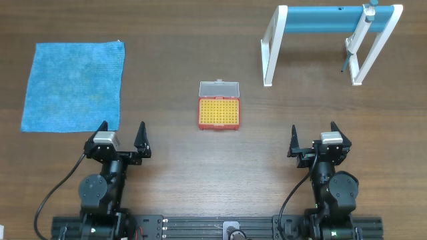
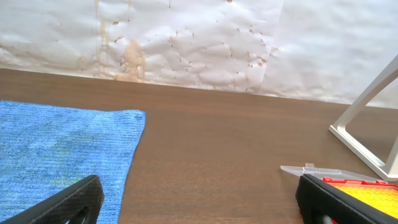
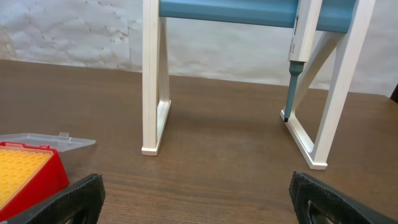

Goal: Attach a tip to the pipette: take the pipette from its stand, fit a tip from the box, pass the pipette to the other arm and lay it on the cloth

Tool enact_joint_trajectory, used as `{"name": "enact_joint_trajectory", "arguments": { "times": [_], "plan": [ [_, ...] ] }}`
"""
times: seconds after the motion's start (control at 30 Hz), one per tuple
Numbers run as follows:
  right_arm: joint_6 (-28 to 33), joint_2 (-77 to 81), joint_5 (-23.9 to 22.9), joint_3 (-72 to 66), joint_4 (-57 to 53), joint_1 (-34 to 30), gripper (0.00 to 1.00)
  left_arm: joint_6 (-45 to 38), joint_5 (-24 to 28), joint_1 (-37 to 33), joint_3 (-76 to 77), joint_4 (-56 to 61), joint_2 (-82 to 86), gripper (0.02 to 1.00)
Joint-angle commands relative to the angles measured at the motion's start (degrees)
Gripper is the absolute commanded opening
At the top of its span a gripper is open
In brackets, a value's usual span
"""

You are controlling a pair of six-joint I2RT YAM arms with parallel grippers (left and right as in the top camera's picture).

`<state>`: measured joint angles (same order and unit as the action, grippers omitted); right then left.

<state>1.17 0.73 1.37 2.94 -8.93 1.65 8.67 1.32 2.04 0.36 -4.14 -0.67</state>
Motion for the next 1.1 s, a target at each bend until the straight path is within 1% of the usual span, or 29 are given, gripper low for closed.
{"name": "enact_joint_trajectory", "arguments": {
  "times": [0.03,0.77,0.8,0.87,0.93,1.0,1.03,1.07,1.1],
  "plan": [
    [0.4,-0.7,-0.7,-0.6,0.3,-0.2,0.974,-0.6,-0.6,0.0,0.0,-0.5,0.5,0.998],
    [0.4,-0.7,-0.7,-0.6,0.3,-0.2,0.974,-0.6,-0.6,0.0,0.0,-0.5,0.5,0.996],
    [0.4,-0.7,-1.1,-0.6,0.4,-0.2,0.974,-0.6,-0.6,0.0,0.0,-0.5,0.5,0.998],
    [0.4,0.1,-3.7,-0.6,0.9,-0.4,0.974,-0.6,-0.6,0.0,0.0,-0.5,0.5,0.996],
    [0.4,3.7,-3.8,-0.5,5.1,-0.5,0.974,-0.6,-0.6,0.0,0.0,-0.5,0.5,0.996],
    [0.2,12.3,-3.9,1.7,12.2,-0.5,0.974,-0.6,-0.6,0.0,0.0,-0.5,0.5,0.996],
    [-1.2,16.6,-5.2,4.0,14.0,-0.5,0.974,-0.6,-0.6,0.0,0.0,-0.5,0.5,0.998],
    [-2.5,23.9,-8.0,8.9,14.9,-0.5,0.974,-0.6,-0.6,0.0,0.0,-0.5,0.5,0.998],
    [-2.6,29.7,-9.8,13.6,14.6,-0.5,0.974,-0.6,-0.6,0.0,0.0,-0.5,0.5,0.996]
  ]
}}
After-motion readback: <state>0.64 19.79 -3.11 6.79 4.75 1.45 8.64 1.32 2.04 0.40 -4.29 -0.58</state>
